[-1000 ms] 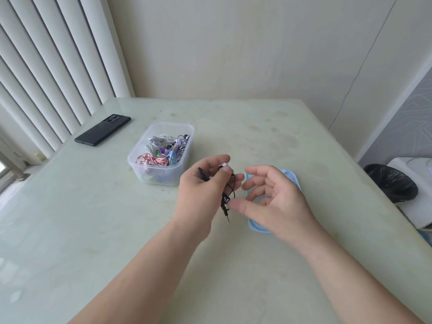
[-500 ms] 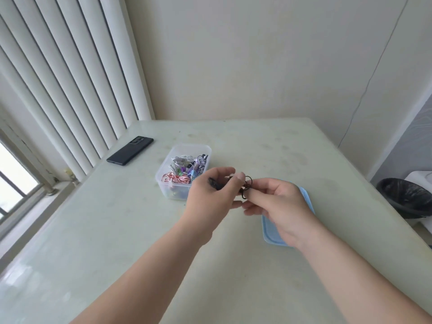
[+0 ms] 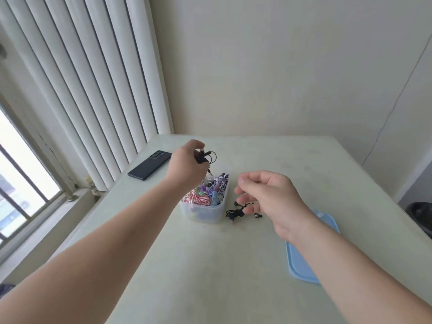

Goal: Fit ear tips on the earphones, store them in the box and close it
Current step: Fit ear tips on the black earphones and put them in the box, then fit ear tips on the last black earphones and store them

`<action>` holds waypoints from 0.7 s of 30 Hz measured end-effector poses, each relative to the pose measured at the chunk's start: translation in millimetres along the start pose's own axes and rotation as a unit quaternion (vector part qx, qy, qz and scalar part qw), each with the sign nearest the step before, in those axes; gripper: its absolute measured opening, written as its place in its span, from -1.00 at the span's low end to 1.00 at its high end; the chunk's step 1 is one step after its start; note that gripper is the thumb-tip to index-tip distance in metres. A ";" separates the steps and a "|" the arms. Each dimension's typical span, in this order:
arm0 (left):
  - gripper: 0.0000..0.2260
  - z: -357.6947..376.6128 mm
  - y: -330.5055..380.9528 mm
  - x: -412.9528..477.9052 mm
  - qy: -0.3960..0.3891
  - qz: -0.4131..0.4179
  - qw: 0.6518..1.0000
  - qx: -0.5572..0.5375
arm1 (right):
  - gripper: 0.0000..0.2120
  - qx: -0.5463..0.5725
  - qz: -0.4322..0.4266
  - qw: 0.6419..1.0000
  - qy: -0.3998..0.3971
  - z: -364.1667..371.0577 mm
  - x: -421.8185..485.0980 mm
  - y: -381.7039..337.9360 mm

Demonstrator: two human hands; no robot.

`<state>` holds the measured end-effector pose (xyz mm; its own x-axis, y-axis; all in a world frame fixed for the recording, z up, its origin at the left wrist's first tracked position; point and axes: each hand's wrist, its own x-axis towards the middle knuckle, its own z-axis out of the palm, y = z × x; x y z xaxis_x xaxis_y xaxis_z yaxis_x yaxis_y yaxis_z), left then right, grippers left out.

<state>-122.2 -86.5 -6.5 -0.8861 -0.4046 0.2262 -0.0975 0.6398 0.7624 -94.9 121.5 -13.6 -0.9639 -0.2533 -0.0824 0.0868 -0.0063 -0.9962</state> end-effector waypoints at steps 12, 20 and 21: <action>-0.32 1.3 2.4 2.9 -0.237 -0.013 0.947 0.218 | -0.92 -0.017 0.003 1.000 0.004 -12.6 1.9 7.0; -0.63 -10.8 9.0 -10.3 -0.303 -0.022 0.924 0.234 | -0.91 -0.033 0.013 0.999 0.023 -23.6 -0.5 5.2; -0.71 -5.7 5.8 -14.4 -0.309 -0.012 0.920 0.239 | -0.91 -0.034 0.013 0.999 0.025 -24.6 -1.4 5.6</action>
<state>-107.4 -80.7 -1.9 -0.9551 -0.0673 -0.2887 -0.1776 0.9096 0.3755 -99.3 145.6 -19.7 -0.9732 -0.2030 -0.1077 0.0963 0.0650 -0.9932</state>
